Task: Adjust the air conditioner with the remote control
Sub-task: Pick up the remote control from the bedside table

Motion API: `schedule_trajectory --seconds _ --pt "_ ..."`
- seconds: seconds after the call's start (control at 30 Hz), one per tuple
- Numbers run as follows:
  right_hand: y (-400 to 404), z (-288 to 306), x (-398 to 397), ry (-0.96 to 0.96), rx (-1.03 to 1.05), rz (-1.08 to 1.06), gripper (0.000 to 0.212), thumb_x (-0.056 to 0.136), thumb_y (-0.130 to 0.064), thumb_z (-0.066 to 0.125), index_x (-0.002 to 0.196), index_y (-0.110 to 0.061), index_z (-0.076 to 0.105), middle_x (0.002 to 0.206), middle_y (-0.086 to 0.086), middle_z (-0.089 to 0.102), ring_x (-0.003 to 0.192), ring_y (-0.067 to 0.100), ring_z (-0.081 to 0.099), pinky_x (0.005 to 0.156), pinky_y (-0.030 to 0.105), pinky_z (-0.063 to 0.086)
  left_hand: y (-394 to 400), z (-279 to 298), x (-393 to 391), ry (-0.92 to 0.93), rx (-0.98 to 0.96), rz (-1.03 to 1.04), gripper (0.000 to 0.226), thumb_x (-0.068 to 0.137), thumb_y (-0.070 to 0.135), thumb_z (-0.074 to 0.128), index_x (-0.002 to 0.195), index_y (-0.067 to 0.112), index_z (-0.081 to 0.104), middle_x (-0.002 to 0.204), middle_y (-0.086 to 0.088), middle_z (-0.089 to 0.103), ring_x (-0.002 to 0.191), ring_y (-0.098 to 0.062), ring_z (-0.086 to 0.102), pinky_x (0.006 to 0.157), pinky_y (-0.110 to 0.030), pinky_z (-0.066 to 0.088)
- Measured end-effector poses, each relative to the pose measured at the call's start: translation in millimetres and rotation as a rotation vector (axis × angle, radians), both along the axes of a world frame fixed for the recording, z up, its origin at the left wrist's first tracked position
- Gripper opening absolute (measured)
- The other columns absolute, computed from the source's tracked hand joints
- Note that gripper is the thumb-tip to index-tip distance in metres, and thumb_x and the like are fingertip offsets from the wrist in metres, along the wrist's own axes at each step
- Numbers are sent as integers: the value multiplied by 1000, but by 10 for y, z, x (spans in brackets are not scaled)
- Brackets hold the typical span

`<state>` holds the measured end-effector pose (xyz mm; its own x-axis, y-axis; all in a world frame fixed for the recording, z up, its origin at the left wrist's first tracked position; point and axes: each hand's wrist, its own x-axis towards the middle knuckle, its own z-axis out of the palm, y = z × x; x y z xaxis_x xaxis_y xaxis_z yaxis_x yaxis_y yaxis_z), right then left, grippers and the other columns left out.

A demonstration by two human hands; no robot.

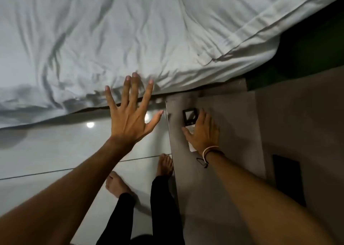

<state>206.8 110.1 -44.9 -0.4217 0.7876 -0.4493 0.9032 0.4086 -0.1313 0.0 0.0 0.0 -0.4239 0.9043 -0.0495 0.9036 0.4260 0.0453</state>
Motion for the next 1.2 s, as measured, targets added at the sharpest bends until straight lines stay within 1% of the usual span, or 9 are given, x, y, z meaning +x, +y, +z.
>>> schedule_trajectory --seconds 0.17,0.27,0.43,0.53,0.7,0.8,0.93,1.07,1.2 --pt "-45 -287 13 55 -197 -323 83 79 -39 77 143 -6 37 141 18 49 124 36 52 91 46 51 -52 -259 71 13 11 -77 80 100 73 26 165 29 11 172 -19 15 159 -35 15 119 -79 13" --pt "-108 -347 33 119 -241 -405 76 77 -30 79 138 -5 41 136 18 51 120 37 54 88 45 53 -92 -319 119 17 15 -89 79 101 71 27 165 28 14 172 -20 16 159 -36 16 119 -78 15" --pt "-121 -240 81 347 -436 -598 43 80 -12 77 114 1 52 107 16 64 94 33 67 67 30 51 -82 -162 65 22 11 -74 79 101 72 24 165 27 14 172 -20 16 159 -36 17 120 -76 17" --pt "-51 -1 38 438 -573 -646 41 81 -8 78 113 -6 52 103 13 66 84 30 70 63 29 56 -87 29 -14 46 12 -68 79 101 72 21 165 27 11 172 -19 13 160 -34 14 121 -75 16" --pt "157 657 -255 602 -667 -609 39 78 2 79 90 -23 52 89 15 69 58 26 69 51 32 60 -101 628 -297 116 73 -64 79 101 72 17 165 26 9 173 -19 11 160 -33 13 122 -72 18" --pt "246 1000 -457 663 -693 -603 33 78 -7 81 97 -13 55 83 13 70 60 33 69 64 47 63 -129 867 -428 152 97 -80 79 101 71 19 166 26 8 173 -18 11 160 -33 13 122 -71 18" --pt "409 1743 -818 856 -787 -646 21 92 -25 70 99 -10 57 71 12 68 54 31 69 58 48 63 -149 1508 -653 222 175 -37 78 102 70 21 166 26 9 173 -17 12 160 -32 15 123 -69 18" --pt "569 2588 -1239 980 -810 -590 12 101 -20 55 104 -8 53 76 20 66 54 34 68 59 51 63 -186 2361 -1002 312 245 9 79 101 71 20 166 27 6 173 -16 10 160 -32 16 122 -69 17" --pt "574 3473 -1699 1090 -795 -434 16 103 -17 51 110 -3 53 82 23 63 56 34 68 61 51 62 -347 3255 -1361 410 303 91 79 101 70 19 165 26 10 173 -17 15 157 -34 24 120 -69 20"
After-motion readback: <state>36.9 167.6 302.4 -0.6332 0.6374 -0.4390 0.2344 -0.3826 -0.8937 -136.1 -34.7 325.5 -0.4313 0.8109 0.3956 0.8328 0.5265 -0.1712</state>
